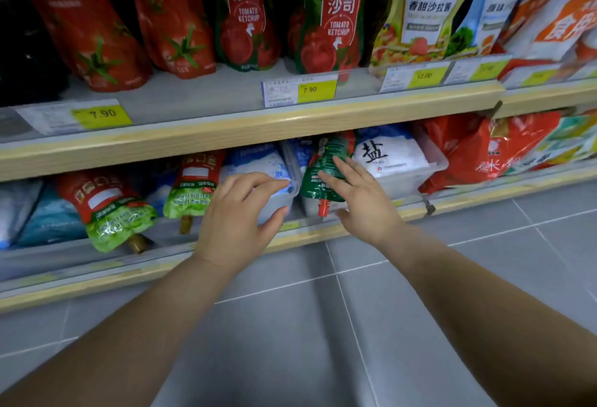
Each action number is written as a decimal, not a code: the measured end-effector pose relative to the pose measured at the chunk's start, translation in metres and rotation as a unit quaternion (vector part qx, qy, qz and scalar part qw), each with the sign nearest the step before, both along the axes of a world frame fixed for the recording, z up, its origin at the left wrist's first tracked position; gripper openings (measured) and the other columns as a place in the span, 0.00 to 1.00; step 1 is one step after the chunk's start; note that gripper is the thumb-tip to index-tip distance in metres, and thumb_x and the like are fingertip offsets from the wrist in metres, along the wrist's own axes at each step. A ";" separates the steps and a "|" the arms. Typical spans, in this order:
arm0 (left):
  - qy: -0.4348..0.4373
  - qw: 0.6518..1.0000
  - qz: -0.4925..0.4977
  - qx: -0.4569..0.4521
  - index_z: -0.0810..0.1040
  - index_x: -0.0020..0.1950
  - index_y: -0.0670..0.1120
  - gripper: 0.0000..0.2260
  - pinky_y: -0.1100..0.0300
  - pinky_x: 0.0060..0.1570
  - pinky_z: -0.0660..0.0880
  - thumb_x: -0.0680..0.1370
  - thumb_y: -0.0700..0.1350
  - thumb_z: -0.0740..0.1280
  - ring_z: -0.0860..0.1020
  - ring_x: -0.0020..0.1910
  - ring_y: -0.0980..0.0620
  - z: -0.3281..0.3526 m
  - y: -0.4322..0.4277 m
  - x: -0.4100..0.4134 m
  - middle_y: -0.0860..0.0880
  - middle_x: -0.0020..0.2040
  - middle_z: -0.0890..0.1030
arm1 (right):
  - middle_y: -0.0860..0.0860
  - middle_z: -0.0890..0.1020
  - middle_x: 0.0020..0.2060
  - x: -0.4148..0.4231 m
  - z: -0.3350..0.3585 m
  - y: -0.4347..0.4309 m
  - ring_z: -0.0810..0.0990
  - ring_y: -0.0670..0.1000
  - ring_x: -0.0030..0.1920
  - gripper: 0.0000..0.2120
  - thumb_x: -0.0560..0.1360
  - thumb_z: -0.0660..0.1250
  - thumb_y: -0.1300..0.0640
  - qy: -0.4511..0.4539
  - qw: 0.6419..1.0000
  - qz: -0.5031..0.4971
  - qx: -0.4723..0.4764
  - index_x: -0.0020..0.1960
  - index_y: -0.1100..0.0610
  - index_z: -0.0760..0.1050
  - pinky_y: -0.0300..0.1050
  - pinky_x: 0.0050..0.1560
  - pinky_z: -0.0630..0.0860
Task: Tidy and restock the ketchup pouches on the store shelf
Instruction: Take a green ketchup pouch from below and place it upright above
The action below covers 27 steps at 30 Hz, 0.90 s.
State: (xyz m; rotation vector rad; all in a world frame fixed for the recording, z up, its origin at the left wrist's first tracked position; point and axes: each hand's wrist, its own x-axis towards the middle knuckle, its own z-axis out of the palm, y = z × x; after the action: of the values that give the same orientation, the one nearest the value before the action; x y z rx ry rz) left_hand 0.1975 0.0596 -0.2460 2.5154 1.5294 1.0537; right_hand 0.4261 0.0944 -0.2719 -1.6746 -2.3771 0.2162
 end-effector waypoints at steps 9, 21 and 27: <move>-0.045 0.993 -0.003 -0.112 0.77 0.63 0.48 0.21 0.59 0.58 0.68 0.71 0.48 0.73 0.76 0.56 0.46 -0.001 -0.003 0.014 0.48 0.58 0.79 | 0.64 0.78 0.59 0.002 0.002 -0.008 0.76 0.66 0.60 0.18 0.68 0.72 0.71 0.083 0.986 -0.003 0.147 0.56 0.64 0.79 0.61 0.61 0.72; -0.168 0.978 -0.031 -0.121 0.83 0.52 0.48 0.08 0.59 0.51 0.73 0.75 0.43 0.69 0.79 0.49 0.52 0.053 0.034 0.065 0.52 0.49 0.83 | 0.55 0.84 0.45 0.001 0.077 -0.018 0.81 0.57 0.46 0.08 0.73 0.67 0.66 0.241 0.948 -0.056 0.200 0.50 0.61 0.81 0.52 0.47 0.77; -0.202 0.977 -0.042 -0.055 0.82 0.48 0.48 0.05 0.53 0.47 0.75 0.76 0.43 0.67 0.78 0.46 0.52 0.091 0.046 0.072 0.52 0.45 0.81 | 0.42 0.81 0.45 -0.002 0.103 -0.010 0.80 0.47 0.46 0.10 0.74 0.68 0.61 0.371 0.906 -0.087 0.185 0.55 0.54 0.79 0.44 0.48 0.77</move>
State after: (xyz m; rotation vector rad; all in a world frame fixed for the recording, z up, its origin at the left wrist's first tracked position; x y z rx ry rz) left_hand 0.2695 0.1056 -0.1553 2.1034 1.3154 1.3235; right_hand 0.4239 0.0840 -0.1693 -1.2957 -1.5773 0.2846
